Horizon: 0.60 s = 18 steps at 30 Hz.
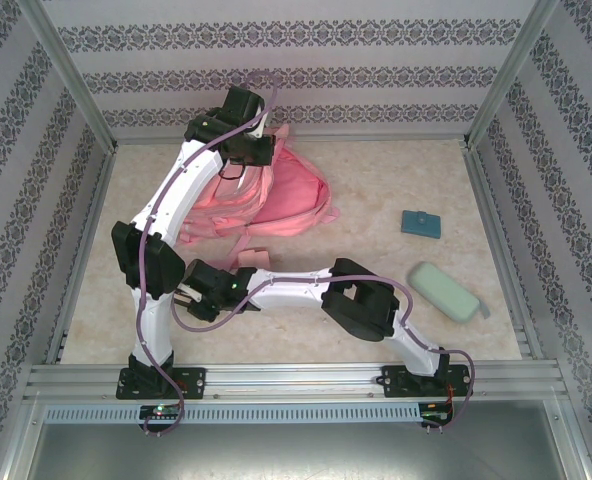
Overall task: Pack the student bag
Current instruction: Pick up the loose stationery from the bottom-left of the table.
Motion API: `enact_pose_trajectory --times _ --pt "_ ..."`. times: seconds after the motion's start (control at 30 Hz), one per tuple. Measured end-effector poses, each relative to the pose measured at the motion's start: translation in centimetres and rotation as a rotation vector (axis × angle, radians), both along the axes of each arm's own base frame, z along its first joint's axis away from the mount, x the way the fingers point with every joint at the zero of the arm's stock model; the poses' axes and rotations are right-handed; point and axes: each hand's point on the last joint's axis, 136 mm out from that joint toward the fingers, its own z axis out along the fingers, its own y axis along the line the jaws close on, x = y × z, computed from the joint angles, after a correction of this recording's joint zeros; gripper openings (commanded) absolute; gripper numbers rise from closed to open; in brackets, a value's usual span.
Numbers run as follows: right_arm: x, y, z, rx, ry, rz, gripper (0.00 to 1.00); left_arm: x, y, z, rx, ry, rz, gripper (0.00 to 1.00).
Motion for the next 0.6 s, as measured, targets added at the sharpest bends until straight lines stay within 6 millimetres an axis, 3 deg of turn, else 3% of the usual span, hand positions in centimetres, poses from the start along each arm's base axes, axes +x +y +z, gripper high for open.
enact_pose_trajectory --times 0.07,0.4,0.6 --pt "0.1 -0.1 0.3 0.012 -0.008 -0.009 0.0 0.0 0.0 0.0 0.0 0.001 0.0 0.0" --pt "-0.6 -3.9 1.5 -0.023 -0.02 -0.036 0.0 0.0 0.1 -0.2 0.0 0.007 0.0 0.0" --pt "-0.8 -6.7 5.8 0.005 -0.05 -0.086 0.0 0.2 0.8 -0.1 -0.007 0.006 0.014 0.0"
